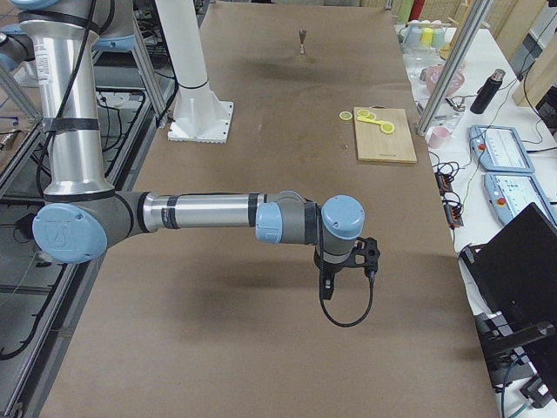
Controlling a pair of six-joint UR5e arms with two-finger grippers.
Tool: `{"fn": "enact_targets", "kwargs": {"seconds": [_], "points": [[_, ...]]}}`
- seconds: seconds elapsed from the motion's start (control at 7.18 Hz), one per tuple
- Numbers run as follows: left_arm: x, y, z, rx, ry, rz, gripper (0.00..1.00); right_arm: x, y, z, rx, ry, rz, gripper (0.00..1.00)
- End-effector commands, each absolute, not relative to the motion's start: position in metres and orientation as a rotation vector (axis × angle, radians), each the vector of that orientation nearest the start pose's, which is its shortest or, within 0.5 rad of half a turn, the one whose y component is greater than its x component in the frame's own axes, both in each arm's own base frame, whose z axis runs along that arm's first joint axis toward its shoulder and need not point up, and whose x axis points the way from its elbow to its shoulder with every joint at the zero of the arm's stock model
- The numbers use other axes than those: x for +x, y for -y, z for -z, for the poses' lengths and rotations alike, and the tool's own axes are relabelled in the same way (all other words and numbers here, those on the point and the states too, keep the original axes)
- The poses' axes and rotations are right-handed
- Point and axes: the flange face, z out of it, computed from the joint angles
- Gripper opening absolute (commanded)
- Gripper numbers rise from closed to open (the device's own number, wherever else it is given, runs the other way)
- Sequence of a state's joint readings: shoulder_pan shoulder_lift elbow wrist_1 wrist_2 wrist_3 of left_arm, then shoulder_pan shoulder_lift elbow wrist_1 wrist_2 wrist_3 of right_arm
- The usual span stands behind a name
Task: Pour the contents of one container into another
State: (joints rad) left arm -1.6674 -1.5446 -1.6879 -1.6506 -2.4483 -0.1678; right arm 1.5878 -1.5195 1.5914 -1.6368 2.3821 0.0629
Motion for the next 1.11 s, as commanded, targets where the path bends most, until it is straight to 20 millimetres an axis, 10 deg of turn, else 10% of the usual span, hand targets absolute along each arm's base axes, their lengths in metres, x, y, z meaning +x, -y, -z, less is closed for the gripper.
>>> {"fn": "enact_targets", "kwargs": {"seconds": [0.0, 0.98], "points": [[-0.104, 0.481, -0.597, 0.130, -0.881, 0.171, 0.99, 0.070, 0.512, -0.628, -0.016, 0.812, -0.074, 1.00], [-0.106, 0.488, -0.591, 0.146, -0.881, 0.165, 0.99, 0.065, 0.512, -0.629, -0.021, 0.810, -0.066, 1.00]]}}
